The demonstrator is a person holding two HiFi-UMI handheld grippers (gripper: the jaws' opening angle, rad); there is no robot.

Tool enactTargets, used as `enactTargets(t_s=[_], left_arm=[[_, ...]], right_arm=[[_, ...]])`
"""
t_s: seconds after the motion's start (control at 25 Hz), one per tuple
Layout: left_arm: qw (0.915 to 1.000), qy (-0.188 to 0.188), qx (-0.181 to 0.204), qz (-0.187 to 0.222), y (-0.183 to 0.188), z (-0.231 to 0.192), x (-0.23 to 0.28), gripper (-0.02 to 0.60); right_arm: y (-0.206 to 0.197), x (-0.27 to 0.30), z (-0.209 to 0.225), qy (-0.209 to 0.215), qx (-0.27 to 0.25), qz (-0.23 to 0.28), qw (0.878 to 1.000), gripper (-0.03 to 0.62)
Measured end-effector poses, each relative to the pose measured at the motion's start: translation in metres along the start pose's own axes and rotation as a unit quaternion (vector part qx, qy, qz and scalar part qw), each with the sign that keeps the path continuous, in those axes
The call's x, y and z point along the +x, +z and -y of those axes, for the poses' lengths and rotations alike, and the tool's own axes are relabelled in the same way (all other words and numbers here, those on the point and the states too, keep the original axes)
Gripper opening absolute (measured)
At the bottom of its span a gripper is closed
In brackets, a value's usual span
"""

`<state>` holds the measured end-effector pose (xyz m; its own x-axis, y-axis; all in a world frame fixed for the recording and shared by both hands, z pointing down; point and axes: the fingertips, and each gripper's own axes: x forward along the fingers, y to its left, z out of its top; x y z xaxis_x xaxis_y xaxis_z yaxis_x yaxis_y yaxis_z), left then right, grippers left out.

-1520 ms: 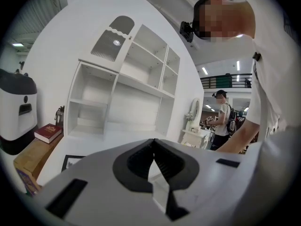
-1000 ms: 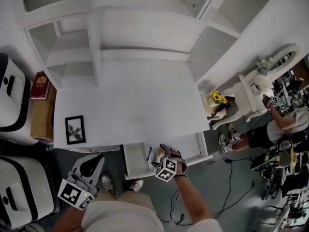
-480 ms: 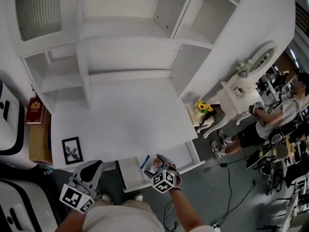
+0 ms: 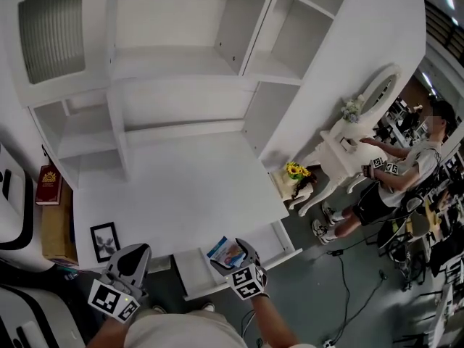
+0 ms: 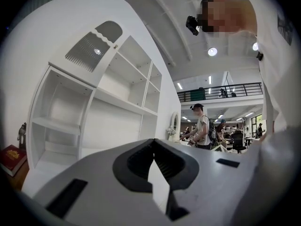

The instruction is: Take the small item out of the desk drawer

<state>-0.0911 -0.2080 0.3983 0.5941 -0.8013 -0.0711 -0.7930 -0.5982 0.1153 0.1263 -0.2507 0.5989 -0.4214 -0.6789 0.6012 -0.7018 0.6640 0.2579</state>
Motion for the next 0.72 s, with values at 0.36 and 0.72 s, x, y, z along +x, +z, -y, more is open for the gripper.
enactTargets(t_s=[0.36,0.72], left_arm=[[0.9998,0.013,0.01,0.014,0.013,-0.014,0.005,0.015],[0.9991,0.016,0.021,0.033,0.034,-0.019,0.01,0.015]], right_arm=[[0.054,-0.037,0.031,-0.032,0.063,0.088,0.994,0.472],[0.101,-0.095,0.062,-0.072,0.129,0.172,0.974,0.472]])
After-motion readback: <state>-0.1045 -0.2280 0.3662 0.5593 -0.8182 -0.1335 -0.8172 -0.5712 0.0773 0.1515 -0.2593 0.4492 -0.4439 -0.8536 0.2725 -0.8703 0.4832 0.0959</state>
